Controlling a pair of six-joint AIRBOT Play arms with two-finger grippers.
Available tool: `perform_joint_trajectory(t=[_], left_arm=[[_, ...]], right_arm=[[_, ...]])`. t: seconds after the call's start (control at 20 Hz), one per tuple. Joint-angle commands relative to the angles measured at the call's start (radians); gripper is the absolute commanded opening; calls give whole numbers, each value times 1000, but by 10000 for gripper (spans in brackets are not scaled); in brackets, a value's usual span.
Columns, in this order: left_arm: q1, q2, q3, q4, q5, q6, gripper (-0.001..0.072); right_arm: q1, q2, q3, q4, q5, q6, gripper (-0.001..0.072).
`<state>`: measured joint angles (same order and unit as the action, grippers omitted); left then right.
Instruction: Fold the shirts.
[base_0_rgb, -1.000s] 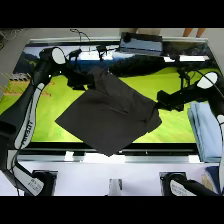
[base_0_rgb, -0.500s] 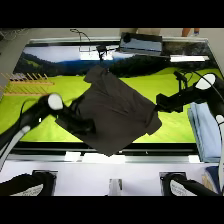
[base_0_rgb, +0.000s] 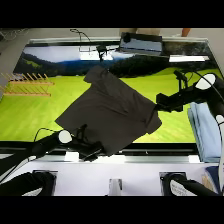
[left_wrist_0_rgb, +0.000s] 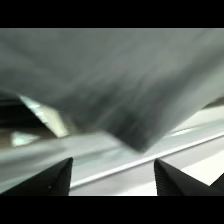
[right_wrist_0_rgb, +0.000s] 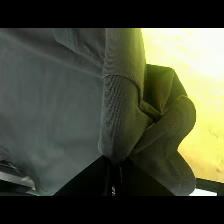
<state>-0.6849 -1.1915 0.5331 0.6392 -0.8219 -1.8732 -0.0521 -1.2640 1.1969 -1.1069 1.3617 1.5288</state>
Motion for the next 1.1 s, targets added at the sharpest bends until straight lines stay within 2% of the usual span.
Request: perform_joint_trajectory(t=[0.0,0.3,0.4,0.45,0.5,0.6,0.65,0.85,0.95,1.05], left_arm=[[-74,-26,-18,-139,178,20,616],[-85,-50,-18,-213,317,9,575],[-84,-76,-18,-218,317,10,172],[-81,-78,-16,-218,321,33,41],[-72,-70,-7,-217,324,92,39],[-30,-14,50,-217,319,304,38],[11,38,93,-196,312,375,37],[274,289,395,43,236,408,37],[398,409,621,51,201,521,37],[500,499,842,51,213,549,37]], right_arm=[[0,0,0,2,10,0,25],[1,0,0,6,10,1,26],[1,0,0,9,10,1,26],[0,0,0,9,10,1,26],[0,1,0,10,14,0,25],[0,19,17,10,25,-15,25],[0,38,42,9,23,-23,25],[0,130,347,9,-98,-29,24],[0,196,556,1,-247,-30,25],[0,274,729,-33,-422,-30,25]])
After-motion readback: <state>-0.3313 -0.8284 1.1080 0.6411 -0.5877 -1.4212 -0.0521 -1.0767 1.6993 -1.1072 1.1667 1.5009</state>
